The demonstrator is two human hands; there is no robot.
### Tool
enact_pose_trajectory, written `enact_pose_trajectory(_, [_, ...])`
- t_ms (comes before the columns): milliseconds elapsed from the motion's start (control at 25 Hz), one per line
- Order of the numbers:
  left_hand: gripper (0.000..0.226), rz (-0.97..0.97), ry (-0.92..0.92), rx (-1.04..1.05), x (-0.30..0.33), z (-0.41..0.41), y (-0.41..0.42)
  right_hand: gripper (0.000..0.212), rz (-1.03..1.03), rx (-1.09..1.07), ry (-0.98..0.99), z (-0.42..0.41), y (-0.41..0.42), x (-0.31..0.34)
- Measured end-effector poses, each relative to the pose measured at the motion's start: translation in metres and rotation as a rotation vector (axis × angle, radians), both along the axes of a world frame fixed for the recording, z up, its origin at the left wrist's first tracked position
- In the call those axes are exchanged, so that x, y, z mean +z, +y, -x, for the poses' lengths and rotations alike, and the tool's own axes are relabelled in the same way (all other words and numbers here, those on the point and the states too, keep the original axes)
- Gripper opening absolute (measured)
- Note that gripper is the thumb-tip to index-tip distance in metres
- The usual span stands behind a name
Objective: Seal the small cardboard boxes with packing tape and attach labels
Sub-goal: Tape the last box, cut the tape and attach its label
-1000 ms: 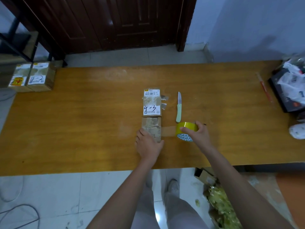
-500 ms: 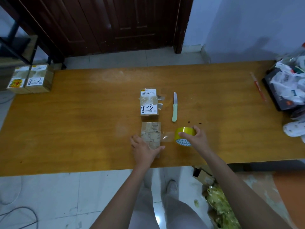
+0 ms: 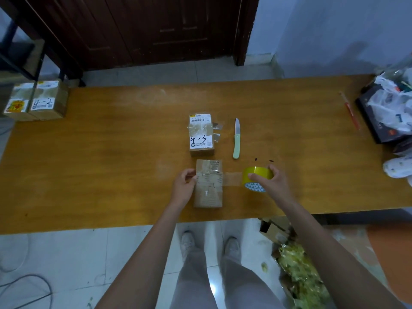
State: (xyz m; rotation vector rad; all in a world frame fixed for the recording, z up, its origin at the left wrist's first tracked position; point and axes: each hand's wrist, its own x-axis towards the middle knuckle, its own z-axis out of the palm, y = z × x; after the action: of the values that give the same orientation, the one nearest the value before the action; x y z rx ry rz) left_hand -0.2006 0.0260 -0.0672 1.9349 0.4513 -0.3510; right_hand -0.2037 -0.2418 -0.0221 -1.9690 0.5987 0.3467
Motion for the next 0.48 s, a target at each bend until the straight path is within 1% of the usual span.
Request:
enact_pose_trajectory(40, [0.018,-0.005,0.001,-0.017,0.0,-0.004,0.003,0.068,-0.005,-0.016,-0.001,0.001,0.001,0.0])
enact_pose_trajectory(120, [0.007,0.002,0.04,-0.035,0.0,-0.007,0.01,0.066,0.001,-0.012,-0.007,0.002,0.002,-0.002])
enact_pose_trajectory(200, [0.004,0.044,0.083,-0.046,-0.001,-0.01,0.015,0.066,0.011,-0.003,0.002,0.003,0.003,-0.003])
enact_pose_trajectory(320, [0.011,0.074,0.125,-0.085,0.001,-0.014,0.021,0.071,0.007,-0.02,0.008,0.002,0.0,-0.004])
enact_pose_trajectory(400, [0.021,0.086,0.143,-0.121,0.004,-0.017,0.023,0.076,-0.009,-0.022,0.019,0.001,-0.001,-0.002])
enact_pose_trajectory(480, [0.025,0.051,0.122,-0.181,0.005,-0.02,0.024,0.074,-0.006,-0.016,0.021,-0.001,-0.002,0.001])
